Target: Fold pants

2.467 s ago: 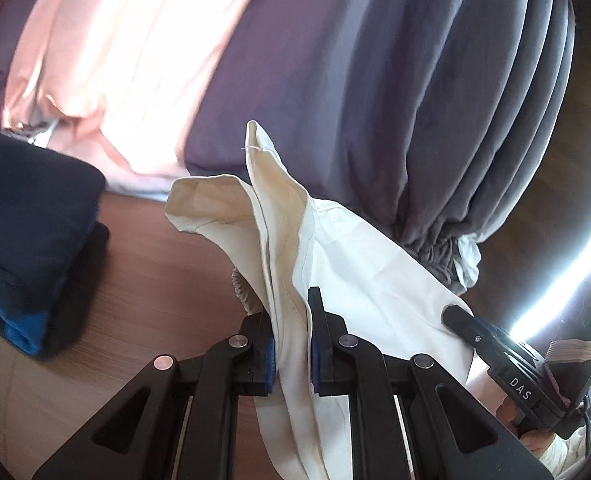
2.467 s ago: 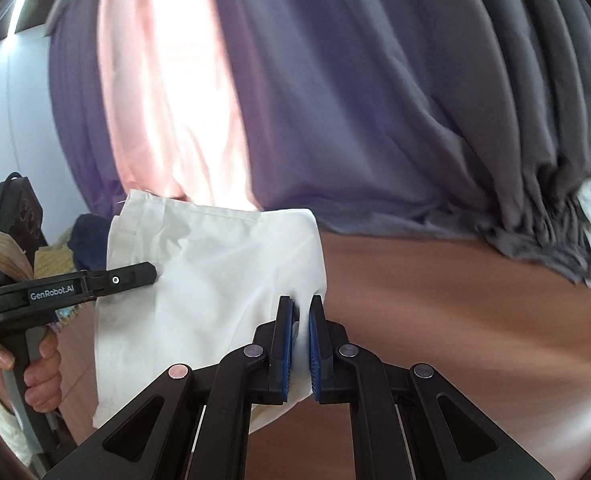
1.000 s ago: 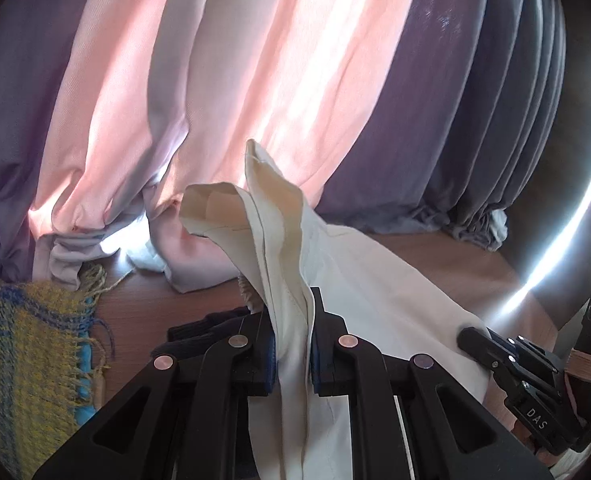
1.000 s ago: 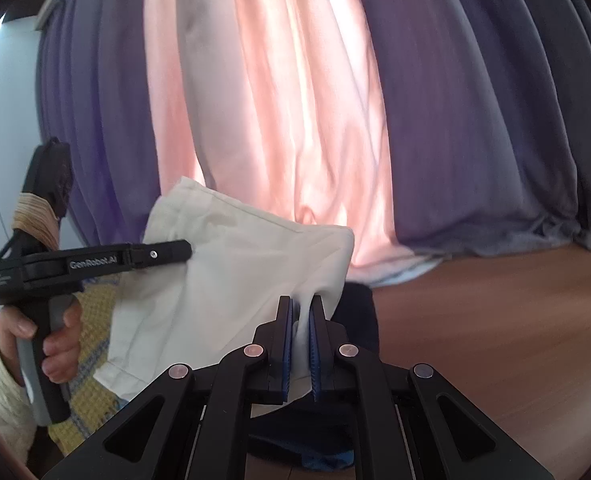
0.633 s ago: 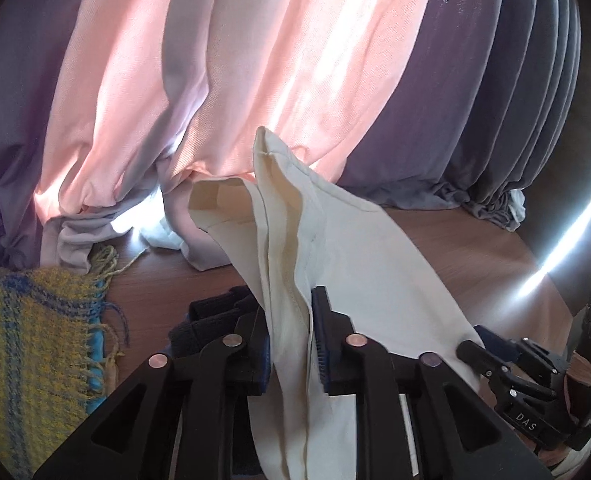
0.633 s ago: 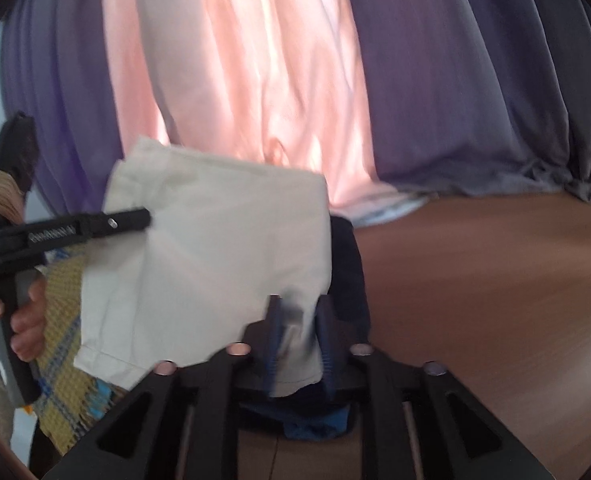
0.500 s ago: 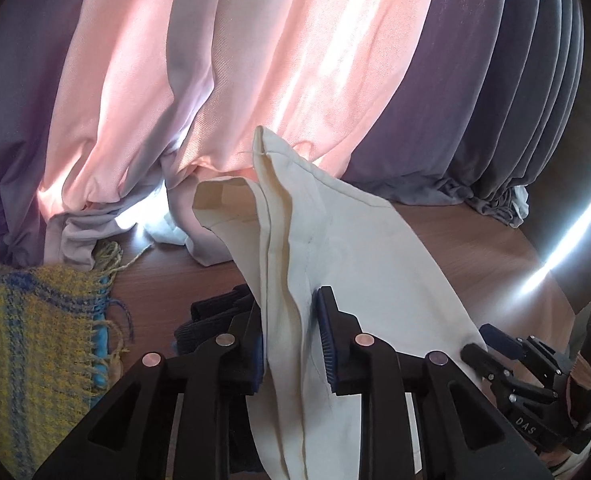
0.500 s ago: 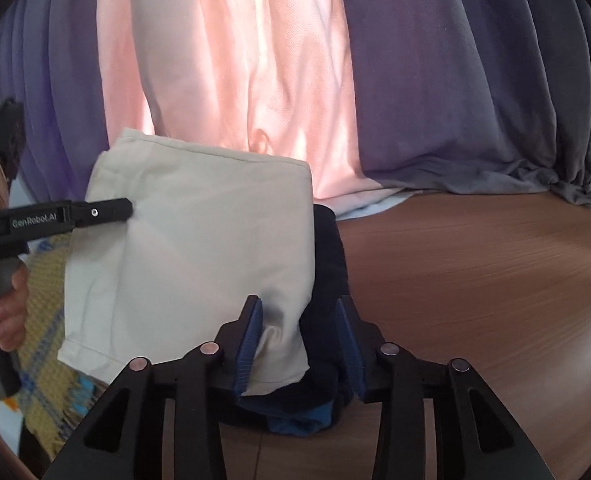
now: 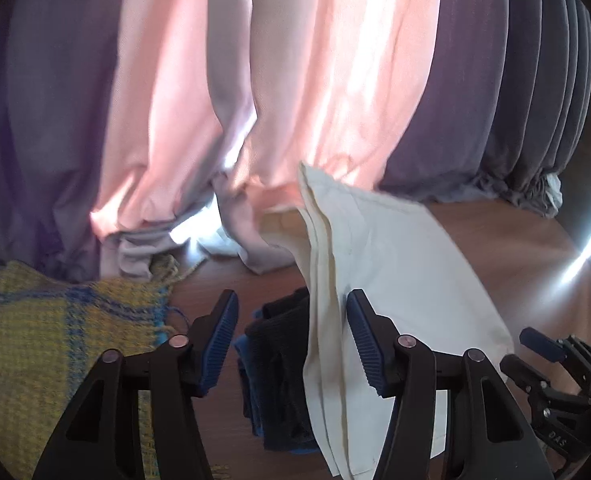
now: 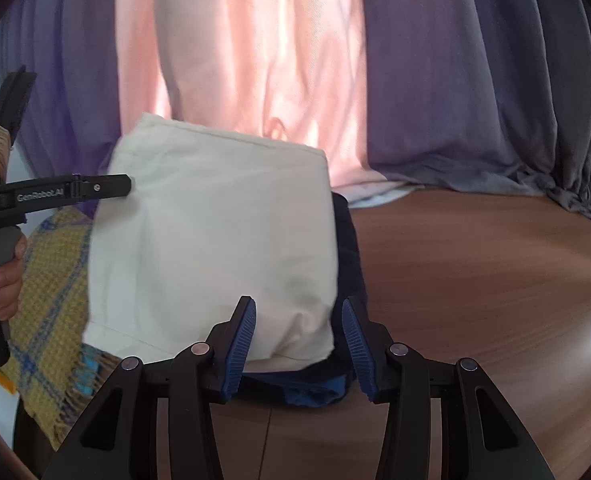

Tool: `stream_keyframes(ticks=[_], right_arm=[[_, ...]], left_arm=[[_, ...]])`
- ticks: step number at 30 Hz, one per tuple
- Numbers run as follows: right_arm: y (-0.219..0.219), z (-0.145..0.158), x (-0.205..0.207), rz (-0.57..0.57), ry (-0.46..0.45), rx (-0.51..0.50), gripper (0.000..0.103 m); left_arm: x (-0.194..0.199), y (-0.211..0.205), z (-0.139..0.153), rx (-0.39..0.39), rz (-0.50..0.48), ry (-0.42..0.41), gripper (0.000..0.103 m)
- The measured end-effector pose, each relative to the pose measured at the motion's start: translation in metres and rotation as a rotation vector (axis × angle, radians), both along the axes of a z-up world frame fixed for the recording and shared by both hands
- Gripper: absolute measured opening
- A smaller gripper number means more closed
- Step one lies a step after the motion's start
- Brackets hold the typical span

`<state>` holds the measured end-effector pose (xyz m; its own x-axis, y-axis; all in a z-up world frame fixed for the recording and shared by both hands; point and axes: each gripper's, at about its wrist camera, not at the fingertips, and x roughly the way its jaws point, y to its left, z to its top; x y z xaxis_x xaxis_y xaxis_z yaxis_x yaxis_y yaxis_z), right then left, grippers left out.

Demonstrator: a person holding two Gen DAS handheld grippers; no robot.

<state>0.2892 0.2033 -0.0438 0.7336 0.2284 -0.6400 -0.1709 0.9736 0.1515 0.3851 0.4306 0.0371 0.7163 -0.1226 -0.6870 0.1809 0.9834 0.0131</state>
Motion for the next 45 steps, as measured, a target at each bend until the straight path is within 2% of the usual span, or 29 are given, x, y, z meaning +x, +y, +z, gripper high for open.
stream_keyframes(ticks=[3, 5, 9, 14, 19, 24, 28, 35, 38, 40, 41, 44, 45], right_arm=[[-0.001, 0.013, -0.007, 0.022, -0.051, 0.023, 0.046], [-0.003, 0.021, -0.011, 0.043, -0.082, 0.034, 0.046], [-0.008, 0.031, -0.008, 0.076, -0.080, 0.074, 0.046], [-0.012, 0.031, 0.007, 0.057, -0.038, 0.100, 0.046], [-0.012, 0.028, 0.019, 0.037, -0.012, 0.078, 0.046], [-0.012, 0.024, 0.026, 0.023, -0.003, 0.045, 0.046], [-0.012, 0.022, 0.031, 0.021, 0.000, 0.036, 0.046], [-0.019, 0.037, 0.025, 0.020, -0.072, 0.018, 0.046], [-0.026, 0.048, 0.018, 0.019, -0.116, 0.009, 0.046], [-0.032, 0.056, 0.013, 0.026, -0.141, 0.002, 0.046], [-0.036, 0.060, 0.010, 0.029, -0.150, 0.001, 0.046], [-0.049, 0.072, -0.001, 0.024, -0.180, 0.017, 0.061], [-0.053, 0.075, -0.004, 0.022, -0.189, 0.022, 0.062]], left_arm=[[-0.007, -0.006, 0.016, -0.029, -0.025, -0.040, 0.045], [-0.005, -0.014, 0.022, -0.042, -0.060, -0.044, 0.036], [0.011, -0.031, 0.024, -0.050, -0.123, -0.037, 0.025], [0.047, -0.035, 0.000, -0.049, -0.077, 0.036, 0.023], [0.060, -0.023, -0.024, -0.065, -0.024, 0.085, 0.023], [0.065, -0.015, -0.031, -0.085, 0.009, 0.105, 0.023], [0.062, -0.015, -0.026, -0.097, 0.009, 0.098, 0.023], [0.033, -0.018, 0.006, -0.084, 0.022, -0.007, 0.031], [0.012, -0.021, 0.024, -0.101, 0.024, -0.054, 0.040], [-0.005, -0.027, 0.034, -0.069, 0.049, -0.088, 0.051], [-0.016, -0.032, 0.039, -0.047, 0.060, -0.107, 0.053], [-0.044, -0.045, 0.046, -0.008, 0.065, -0.147, 0.062], [-0.054, -0.050, 0.047, 0.004, 0.069, -0.161, 0.066]])
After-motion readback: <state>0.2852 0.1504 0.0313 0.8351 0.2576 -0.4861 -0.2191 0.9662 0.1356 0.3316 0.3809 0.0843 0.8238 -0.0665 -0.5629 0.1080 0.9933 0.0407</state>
